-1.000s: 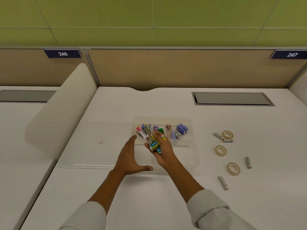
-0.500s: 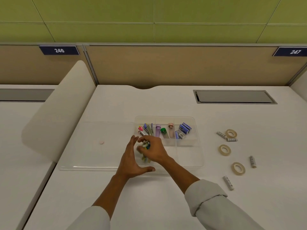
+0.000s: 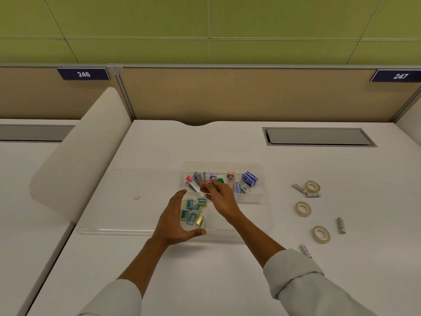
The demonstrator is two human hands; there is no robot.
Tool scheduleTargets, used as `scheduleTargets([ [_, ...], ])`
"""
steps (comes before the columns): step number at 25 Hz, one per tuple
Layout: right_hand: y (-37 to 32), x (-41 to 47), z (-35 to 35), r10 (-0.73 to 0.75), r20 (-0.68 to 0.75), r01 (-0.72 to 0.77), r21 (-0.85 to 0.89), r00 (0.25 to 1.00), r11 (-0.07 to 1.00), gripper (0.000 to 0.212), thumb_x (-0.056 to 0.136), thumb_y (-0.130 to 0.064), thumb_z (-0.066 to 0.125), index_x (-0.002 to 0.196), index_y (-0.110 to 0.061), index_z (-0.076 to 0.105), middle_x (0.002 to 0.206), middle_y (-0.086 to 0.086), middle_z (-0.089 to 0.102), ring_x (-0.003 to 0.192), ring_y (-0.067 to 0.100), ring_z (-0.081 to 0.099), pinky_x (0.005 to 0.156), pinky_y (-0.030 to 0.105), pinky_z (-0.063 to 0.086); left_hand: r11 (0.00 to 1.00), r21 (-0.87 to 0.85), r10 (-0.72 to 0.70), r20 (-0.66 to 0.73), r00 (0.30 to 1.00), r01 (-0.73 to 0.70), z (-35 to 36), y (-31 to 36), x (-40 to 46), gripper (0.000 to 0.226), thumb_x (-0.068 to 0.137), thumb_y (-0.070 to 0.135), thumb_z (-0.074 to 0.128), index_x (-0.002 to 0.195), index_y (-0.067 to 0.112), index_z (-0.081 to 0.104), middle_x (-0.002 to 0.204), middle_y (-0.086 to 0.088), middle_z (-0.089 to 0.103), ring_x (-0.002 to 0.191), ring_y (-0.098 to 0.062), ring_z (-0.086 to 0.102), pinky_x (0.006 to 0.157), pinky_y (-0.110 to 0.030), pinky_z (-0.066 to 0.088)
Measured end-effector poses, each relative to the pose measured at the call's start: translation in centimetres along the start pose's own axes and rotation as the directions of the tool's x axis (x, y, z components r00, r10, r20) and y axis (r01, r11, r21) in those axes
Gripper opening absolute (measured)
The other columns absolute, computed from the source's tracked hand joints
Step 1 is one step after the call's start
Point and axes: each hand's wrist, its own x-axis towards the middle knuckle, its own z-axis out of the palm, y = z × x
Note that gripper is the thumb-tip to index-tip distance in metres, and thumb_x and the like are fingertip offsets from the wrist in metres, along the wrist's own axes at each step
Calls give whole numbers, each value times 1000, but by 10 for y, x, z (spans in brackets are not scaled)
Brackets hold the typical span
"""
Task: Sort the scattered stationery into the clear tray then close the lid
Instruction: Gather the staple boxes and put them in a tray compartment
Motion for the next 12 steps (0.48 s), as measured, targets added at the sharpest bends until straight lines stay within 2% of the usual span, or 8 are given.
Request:
scheduleTargets([
  [3, 3, -9, -10, 42, 27, -44, 62, 999, 997, 30, 105, -24, 47, 110, -5, 70, 109, 12, 73, 103, 21, 70, 82, 28, 61, 999, 5, -37, -44, 998, 37, -2, 9, 3, 112, 58, 79, 66, 146, 22, 25, 148, -1, 38, 128, -15, 45, 98, -26, 45],
  [4, 5, -12, -12, 51, 36, -53, 66, 998, 996, 30, 105, -23, 47, 108, -5, 70, 108, 12, 73, 102, 21, 70, 78, 26, 61, 999, 3, -35, -61, 998, 35, -2, 11, 5, 107, 62, 74, 68, 145, 19, 28, 146, -3, 41, 125, -13, 46, 94, -22, 44],
  [6, 6, -17, -16, 68, 44, -72, 84, 997, 994, 27, 105, -24, 46, 105, -10, 70, 105, 9, 73, 99, 18, 71, 75, 25, 60, 1000, 17, -22, -82, 996, 24, 1, 14, 6, 96, 68, 55, 74, 143, 14, 32, 142, -7, 44, 122, -12, 47, 90, -17, 43],
  [9, 6, -21, -23, 102, 25, -104, 126, 995, 987, 26, 105, -25, 46, 100, -15, 70, 100, 4, 73, 95, 14, 71, 75, 25, 60, 999, -7, -52, -77, 996, 52, 3, 14, 6, 87, 73, 32, 80, 143, 12, 33, 142, -7, 44, 121, -15, 49, 90, -19, 45],
  [12, 8, -24, -32, 124, -7, -121, 185, 992, 975, 28, 105, -25, 45, 101, -13, 71, 101, 5, 74, 98, 18, 71, 76, 27, 60, 995, -42, -96, -99, 990, 93, 1, 15, 8, 67, 83, 7, 69, 140, 14, 35, 142, -8, 45, 124, -22, 52, 95, -25, 49],
])
